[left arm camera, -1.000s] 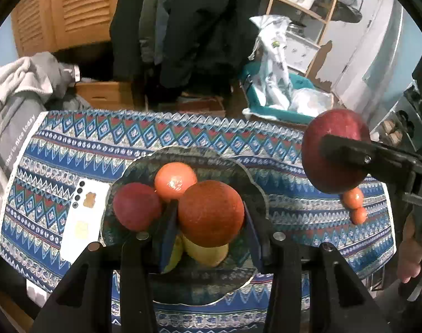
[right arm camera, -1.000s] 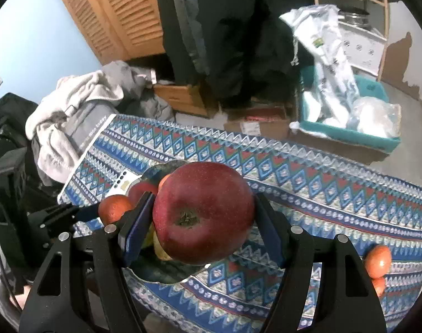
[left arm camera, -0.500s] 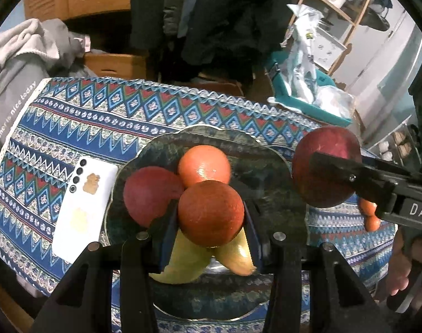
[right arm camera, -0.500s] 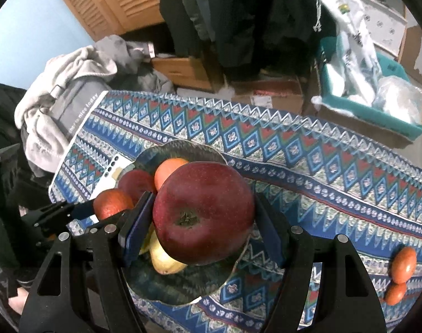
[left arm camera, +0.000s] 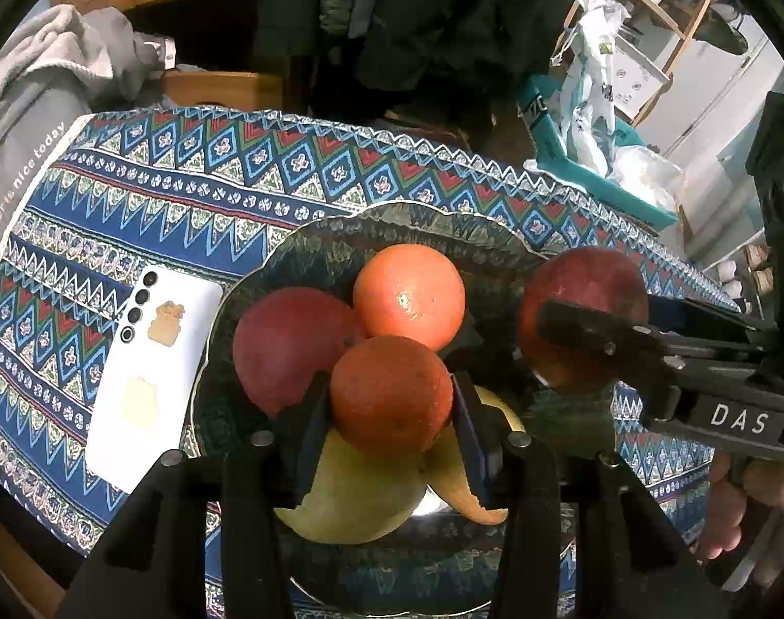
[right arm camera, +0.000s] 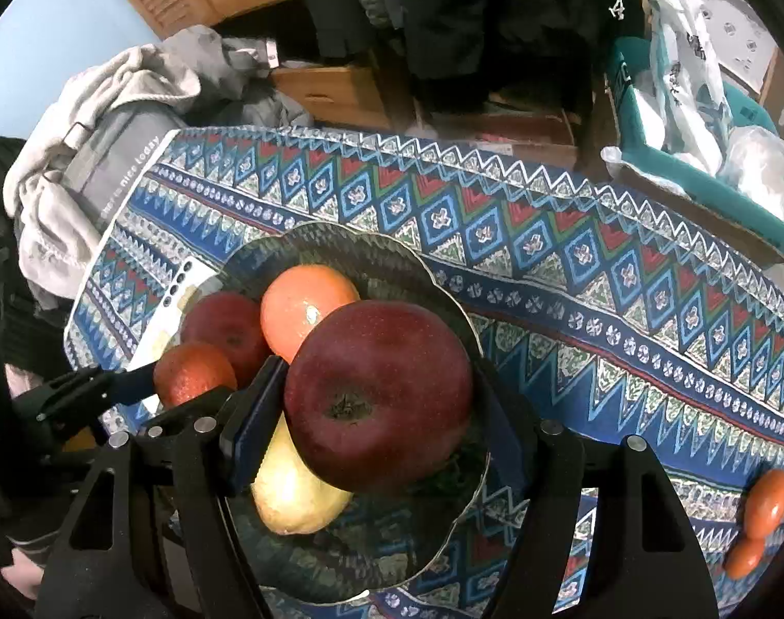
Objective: Organize fruits
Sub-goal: 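Open the left tool over the plate while the right tool releases the apple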
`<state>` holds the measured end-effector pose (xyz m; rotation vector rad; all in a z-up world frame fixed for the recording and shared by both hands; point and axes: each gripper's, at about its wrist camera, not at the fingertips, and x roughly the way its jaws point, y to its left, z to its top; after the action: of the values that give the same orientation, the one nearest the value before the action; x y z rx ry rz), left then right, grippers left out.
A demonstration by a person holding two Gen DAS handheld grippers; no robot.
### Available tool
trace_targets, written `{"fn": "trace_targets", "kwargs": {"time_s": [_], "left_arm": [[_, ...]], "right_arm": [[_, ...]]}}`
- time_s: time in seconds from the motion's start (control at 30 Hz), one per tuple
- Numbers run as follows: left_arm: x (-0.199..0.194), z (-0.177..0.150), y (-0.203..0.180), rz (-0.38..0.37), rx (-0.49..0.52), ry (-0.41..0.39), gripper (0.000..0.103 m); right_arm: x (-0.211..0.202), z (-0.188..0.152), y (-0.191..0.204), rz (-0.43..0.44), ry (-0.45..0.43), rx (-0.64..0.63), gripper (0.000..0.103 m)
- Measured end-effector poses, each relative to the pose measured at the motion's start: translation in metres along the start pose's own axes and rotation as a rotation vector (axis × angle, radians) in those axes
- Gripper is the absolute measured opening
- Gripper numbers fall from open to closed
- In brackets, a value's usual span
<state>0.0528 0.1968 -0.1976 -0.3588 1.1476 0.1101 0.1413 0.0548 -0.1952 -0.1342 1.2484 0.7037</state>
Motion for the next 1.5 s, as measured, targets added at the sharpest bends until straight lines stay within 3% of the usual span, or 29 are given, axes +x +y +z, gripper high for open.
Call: {"fn": "trace_targets", "kwargs": {"time_s": [0.1,0.27,0.63,1.07,1.5], "left_arm": [[0.0,0.0,-0.001,-0.001,0.008,0.0,0.049],[-0.004,-0.001,-0.007,0.021,0.026,-0.01,0.063],[-0.025,-0.004,-0.014,0.021,0.039,-0.039,0.068],[-0.072,-0.003,-0.023,0.008,0.048,-0.127,0.076],[-0.102,-0.005,-0.047,-0.027,0.089,-0.179,0.076]], "right_arm": [[0.003,-0.001,-0.001,-0.002,0.008,0.002,0.072],[0.006,-0.001,-0.005,-0.01,0.017,0.017,0.072],[-0.021,0.009,0.005,0.016,-0.054,0.007,0.071],[-0.085,0.005,0.016,-0.113,-0.156,-0.05,0.078],[-0.144,-0.015,0.005,-0.16,-0.235,-0.049,0.079]]}}
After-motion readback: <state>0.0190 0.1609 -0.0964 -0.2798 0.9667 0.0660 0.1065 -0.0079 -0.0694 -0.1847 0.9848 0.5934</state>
